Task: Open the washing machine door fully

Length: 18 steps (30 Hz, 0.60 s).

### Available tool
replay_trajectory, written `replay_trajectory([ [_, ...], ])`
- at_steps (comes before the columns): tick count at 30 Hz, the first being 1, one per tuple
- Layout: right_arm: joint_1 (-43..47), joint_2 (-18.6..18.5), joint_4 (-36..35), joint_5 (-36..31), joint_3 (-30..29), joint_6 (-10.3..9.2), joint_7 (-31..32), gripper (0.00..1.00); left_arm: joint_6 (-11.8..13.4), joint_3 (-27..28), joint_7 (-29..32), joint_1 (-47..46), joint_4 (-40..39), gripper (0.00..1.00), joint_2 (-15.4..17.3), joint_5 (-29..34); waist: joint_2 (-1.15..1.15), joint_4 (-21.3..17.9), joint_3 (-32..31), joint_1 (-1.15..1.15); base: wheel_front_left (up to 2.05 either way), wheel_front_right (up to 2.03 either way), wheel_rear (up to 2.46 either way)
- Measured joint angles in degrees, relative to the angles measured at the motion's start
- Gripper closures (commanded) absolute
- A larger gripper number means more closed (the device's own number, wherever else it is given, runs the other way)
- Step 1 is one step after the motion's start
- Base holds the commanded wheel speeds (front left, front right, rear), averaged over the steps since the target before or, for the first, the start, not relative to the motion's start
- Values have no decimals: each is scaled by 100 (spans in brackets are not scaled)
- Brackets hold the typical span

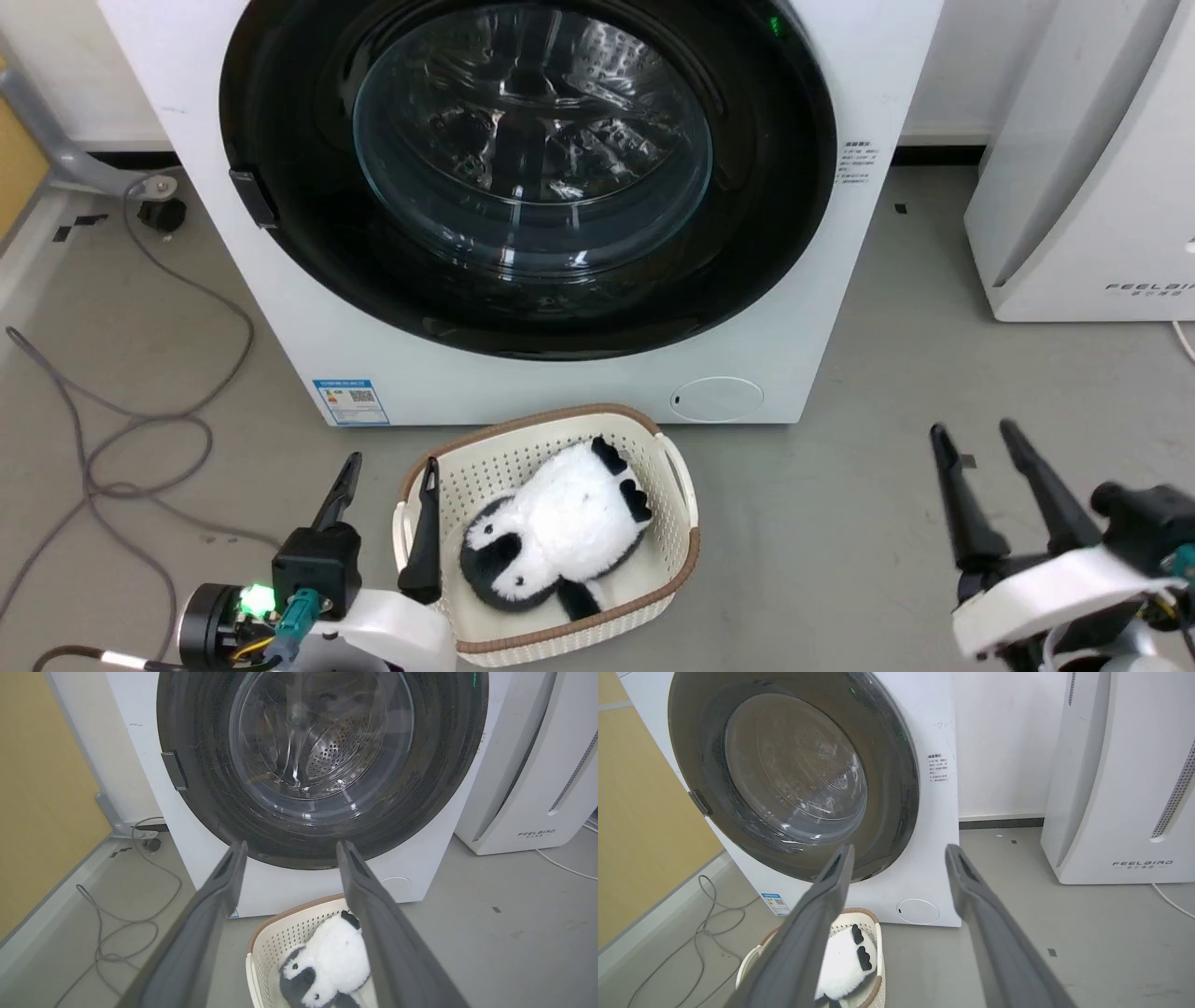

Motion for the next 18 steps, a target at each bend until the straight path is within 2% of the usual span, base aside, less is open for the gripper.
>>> replay_trajectory([
  [14, -707, -261, 203, 1235, -412, -1, 381, 1, 3, -157, -167, -118, 70, 0, 2, -10, 0, 114, 266, 0, 0, 0, 0],
  [15, -760, -274, 227, 1316, -435, -1, 405, 37, 5, -166, -175, -120, 73, 0, 2, -10, 0, 127, 285, 0, 0, 0, 0],
  [16, -817, -287, 250, 1382, -456, -1, 437, 66, 24, -179, -190, -122, 77, 0, 3, -11, 0, 139, 304, 0, 0, 0, 0],
  [17, -869, -303, 275, 1449, -480, -1, 459, 100, 36, -190, -199, -125, 80, 0, 2, -12, 0, 152, 324, 0, 0, 0, 0],
  [18, -921, -322, 294, 1504, -502, -1, 490, 100, 36, -202, -216, -127, 85, 0, 3, -14, 0, 165, 346, 0, 0, 0, 0],
])
